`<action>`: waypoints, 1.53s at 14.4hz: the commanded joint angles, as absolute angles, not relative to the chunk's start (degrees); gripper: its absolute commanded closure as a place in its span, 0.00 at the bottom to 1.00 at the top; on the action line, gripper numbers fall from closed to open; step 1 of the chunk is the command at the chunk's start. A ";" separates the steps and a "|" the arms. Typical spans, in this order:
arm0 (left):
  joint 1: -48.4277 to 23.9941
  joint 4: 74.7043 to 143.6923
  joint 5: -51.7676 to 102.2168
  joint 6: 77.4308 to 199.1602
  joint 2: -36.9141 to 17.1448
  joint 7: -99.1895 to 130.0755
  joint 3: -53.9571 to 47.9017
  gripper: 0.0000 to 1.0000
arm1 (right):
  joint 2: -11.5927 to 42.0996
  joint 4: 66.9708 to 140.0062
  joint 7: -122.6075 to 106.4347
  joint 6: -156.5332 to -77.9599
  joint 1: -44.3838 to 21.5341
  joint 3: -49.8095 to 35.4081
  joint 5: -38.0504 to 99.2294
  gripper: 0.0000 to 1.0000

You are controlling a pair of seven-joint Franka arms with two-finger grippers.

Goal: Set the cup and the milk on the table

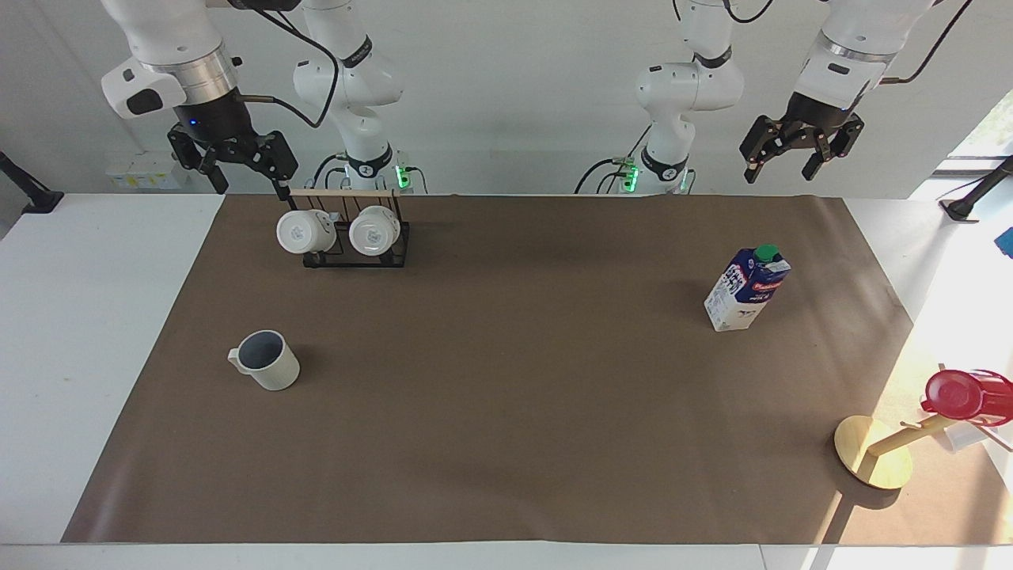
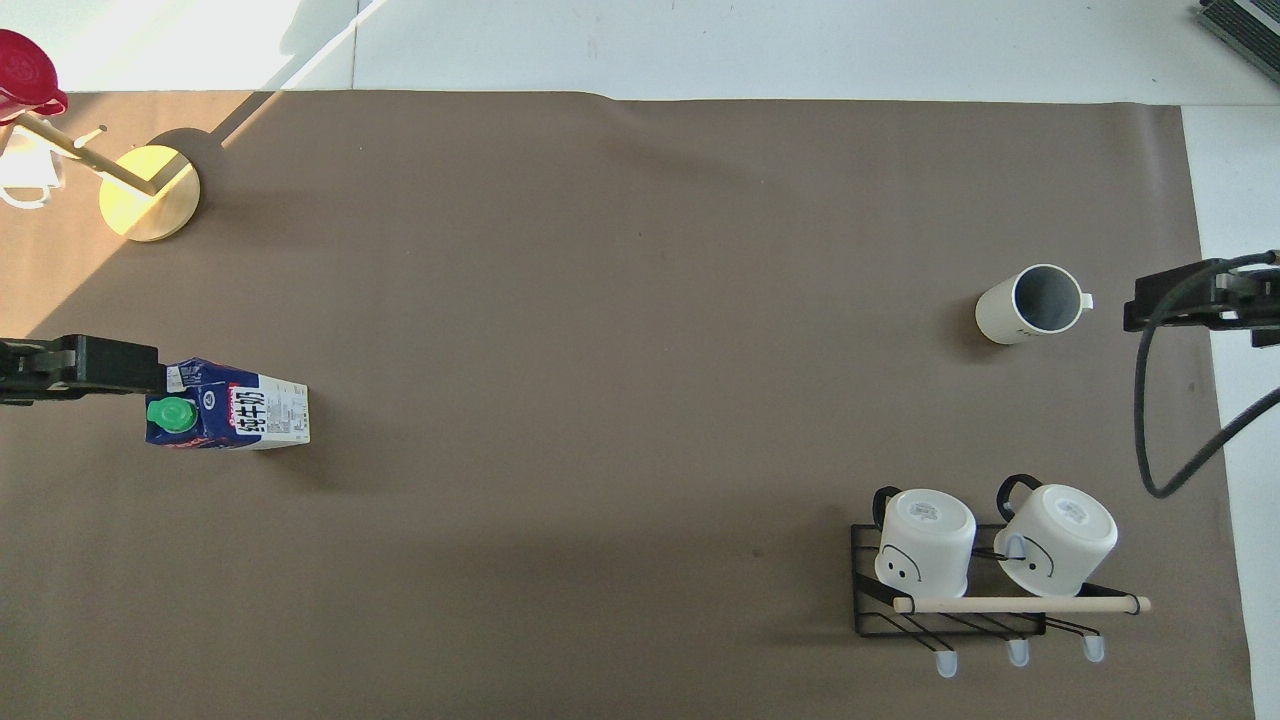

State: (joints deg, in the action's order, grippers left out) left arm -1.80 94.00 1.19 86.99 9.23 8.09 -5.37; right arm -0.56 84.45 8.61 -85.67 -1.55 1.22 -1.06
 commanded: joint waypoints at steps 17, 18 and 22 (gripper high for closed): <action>-1.05 93.43 1.58 85.96 9.32 8.44 -5.71 0.00 | 6.32 86.39 6.16 -97.99 2.10 1.23 -1.14 0.00; -1.05 93.51 1.58 85.96 9.32 8.44 -5.71 0.00 | 6.94 87.53 5.02 -99.48 2.20 1.23 -1.14 0.00; -1.05 93.52 1.58 85.96 9.32 8.44 -5.71 0.00 | 7.64 95.96 2.91 -108.70 2.63 1.23 -1.05 0.00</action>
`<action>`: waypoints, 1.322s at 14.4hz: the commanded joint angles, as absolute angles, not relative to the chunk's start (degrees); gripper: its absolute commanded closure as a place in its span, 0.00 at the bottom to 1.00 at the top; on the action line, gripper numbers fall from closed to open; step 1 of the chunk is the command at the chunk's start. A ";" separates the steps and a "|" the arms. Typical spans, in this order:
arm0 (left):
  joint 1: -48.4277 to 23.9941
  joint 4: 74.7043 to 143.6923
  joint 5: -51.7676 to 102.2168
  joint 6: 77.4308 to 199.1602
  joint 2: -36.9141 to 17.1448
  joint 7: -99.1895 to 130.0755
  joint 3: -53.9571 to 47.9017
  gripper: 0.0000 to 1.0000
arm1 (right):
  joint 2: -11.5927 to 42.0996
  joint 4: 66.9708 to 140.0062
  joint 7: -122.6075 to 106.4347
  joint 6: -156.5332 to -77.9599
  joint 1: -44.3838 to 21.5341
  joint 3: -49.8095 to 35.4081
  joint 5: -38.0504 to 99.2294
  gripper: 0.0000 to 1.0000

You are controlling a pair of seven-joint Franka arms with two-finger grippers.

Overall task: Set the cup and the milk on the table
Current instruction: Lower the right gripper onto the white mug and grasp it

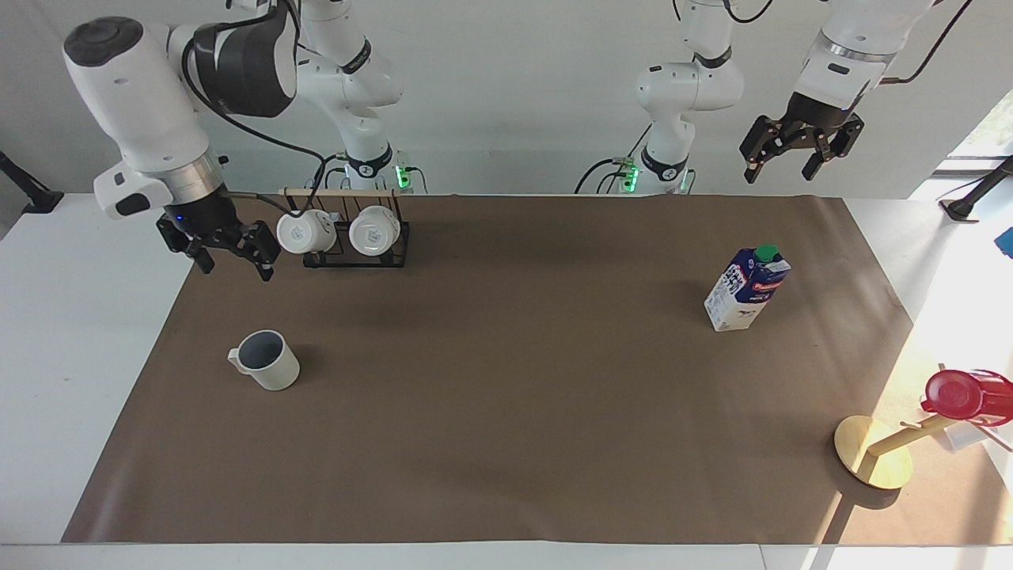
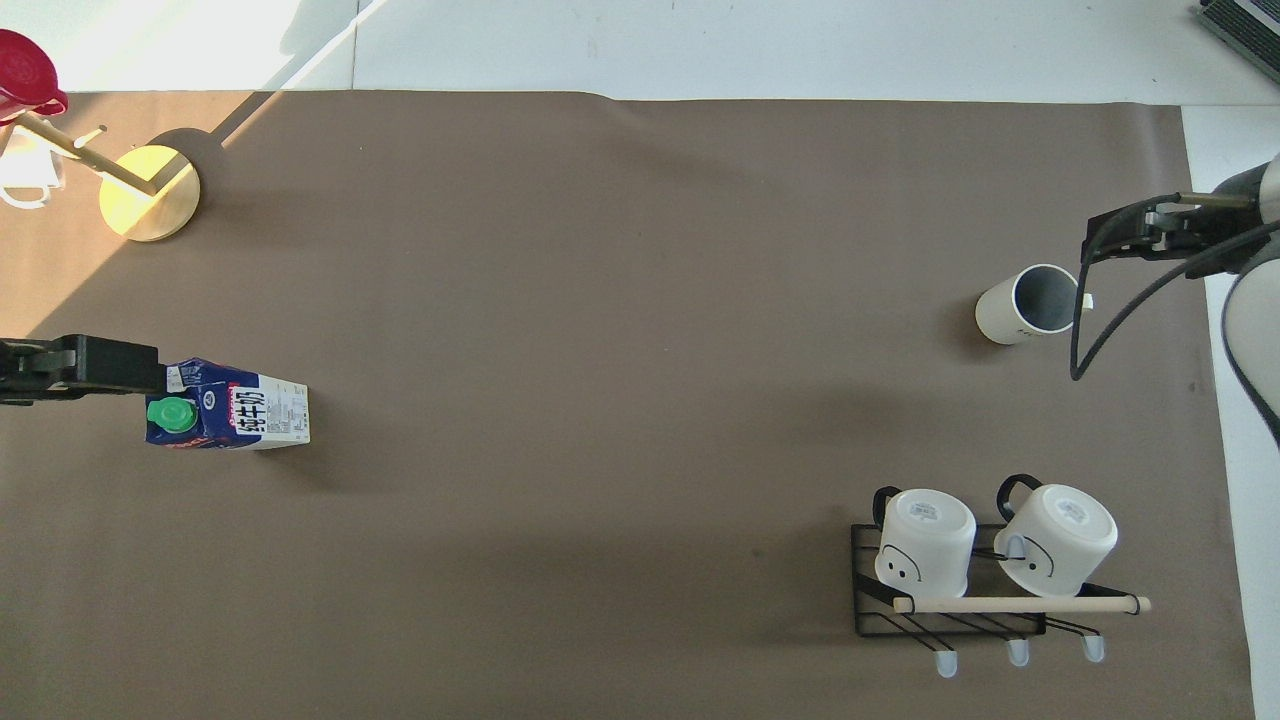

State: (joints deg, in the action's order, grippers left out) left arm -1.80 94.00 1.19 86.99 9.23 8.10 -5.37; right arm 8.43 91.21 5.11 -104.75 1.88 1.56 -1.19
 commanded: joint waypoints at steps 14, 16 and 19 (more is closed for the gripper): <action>-1.05 93.52 1.58 86.04 9.32 8.44 -5.71 0.00 | 16.70 106.96 0.35 -129.63 3.34 1.23 -1.05 0.00; -0.97 93.52 1.58 86.04 9.32 8.44 -5.71 0.00 | 17.05 108.19 0.44 -129.73 3.16 1.23 -1.05 0.00; -0.97 93.52 1.58 86.04 9.32 8.44 -5.71 0.00 | 18.01 109.16 0.44 -131.74 3.25 1.23 -1.05 0.00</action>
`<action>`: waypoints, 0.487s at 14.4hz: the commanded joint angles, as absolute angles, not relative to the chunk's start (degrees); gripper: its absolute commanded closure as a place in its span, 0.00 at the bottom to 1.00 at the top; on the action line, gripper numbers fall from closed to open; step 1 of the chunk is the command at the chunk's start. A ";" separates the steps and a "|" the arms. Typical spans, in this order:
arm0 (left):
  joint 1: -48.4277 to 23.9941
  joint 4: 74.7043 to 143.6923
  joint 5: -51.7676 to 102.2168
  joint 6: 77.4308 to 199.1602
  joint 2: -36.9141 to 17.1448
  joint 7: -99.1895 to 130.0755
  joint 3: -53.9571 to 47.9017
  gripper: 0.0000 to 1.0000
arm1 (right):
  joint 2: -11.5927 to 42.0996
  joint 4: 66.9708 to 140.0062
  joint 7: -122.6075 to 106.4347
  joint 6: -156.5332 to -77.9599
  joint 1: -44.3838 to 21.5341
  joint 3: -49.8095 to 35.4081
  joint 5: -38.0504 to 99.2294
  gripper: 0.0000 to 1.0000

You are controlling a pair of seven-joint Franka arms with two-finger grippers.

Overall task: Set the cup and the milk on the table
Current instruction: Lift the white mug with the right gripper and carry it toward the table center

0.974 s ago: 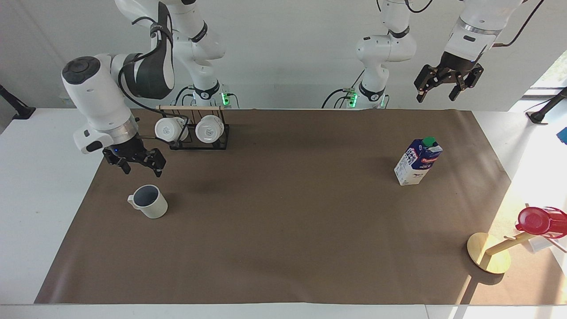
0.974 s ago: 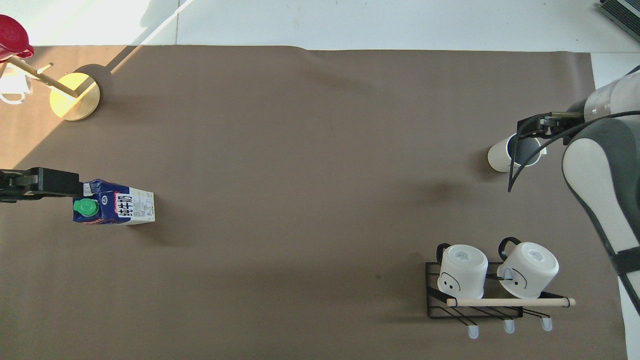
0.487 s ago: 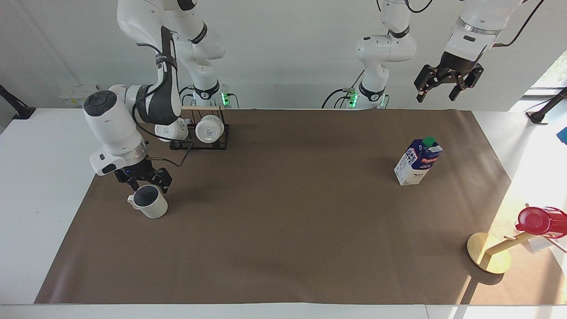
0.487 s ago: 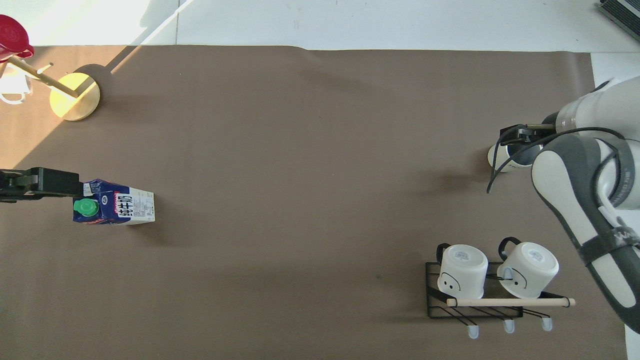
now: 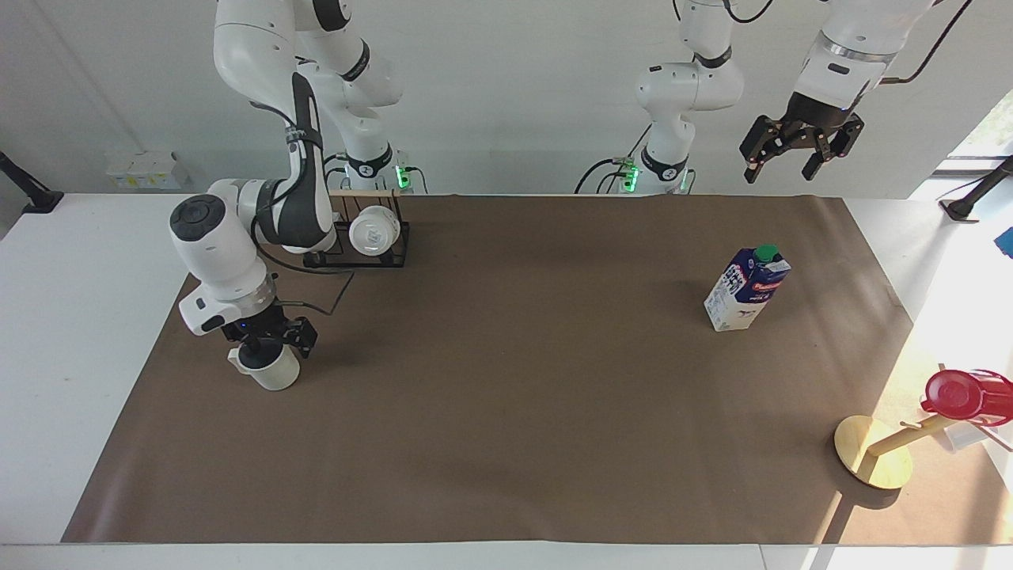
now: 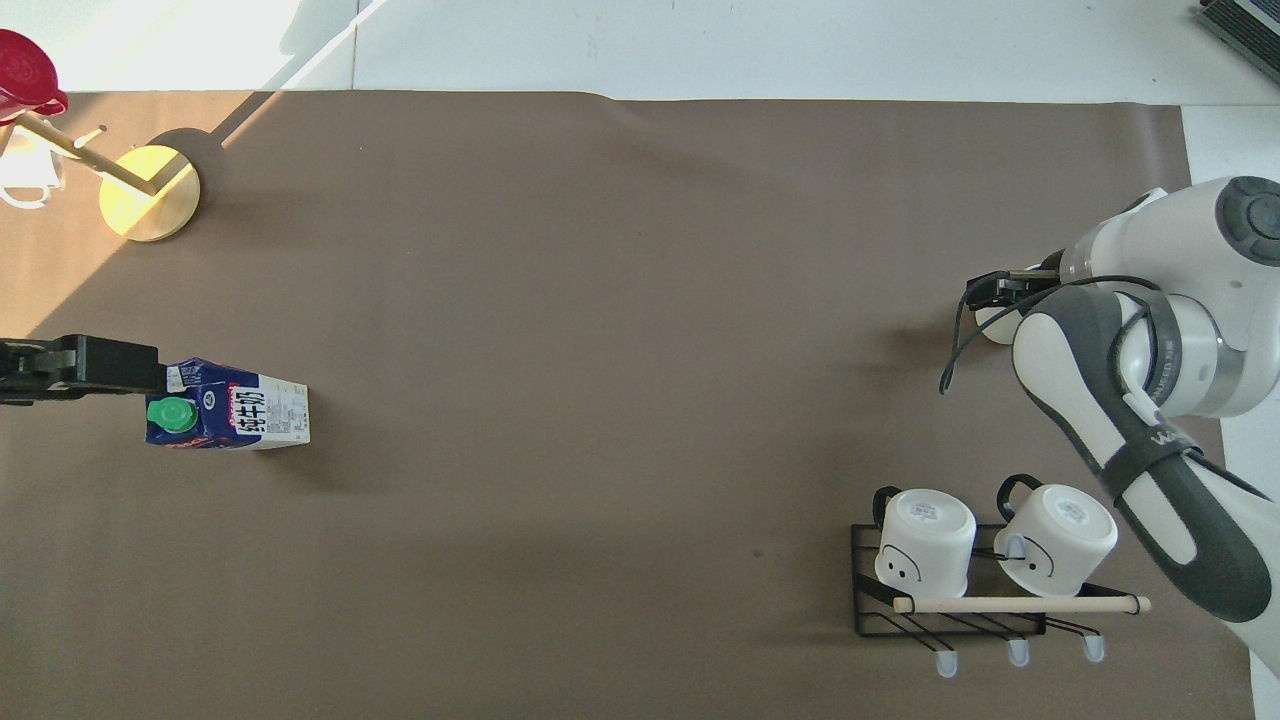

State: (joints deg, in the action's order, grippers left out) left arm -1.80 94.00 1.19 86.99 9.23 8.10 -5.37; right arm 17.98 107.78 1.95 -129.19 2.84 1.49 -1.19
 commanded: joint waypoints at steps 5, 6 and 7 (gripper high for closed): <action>-1.05 93.52 1.58 85.96 9.32 8.44 -5.71 0.00 | 18.90 109.07 0.18 -132.98 2.72 1.14 -1.05 0.28; -0.97 93.52 1.58 85.96 9.32 8.44 -5.71 0.00 | 18.90 109.07 -0.26 -132.89 2.72 1.14 -1.05 0.48; -1.05 93.52 1.58 85.96 9.32 8.44 -5.71 0.00 | 18.90 108.99 -0.87 -132.80 2.72 1.14 -1.05 0.71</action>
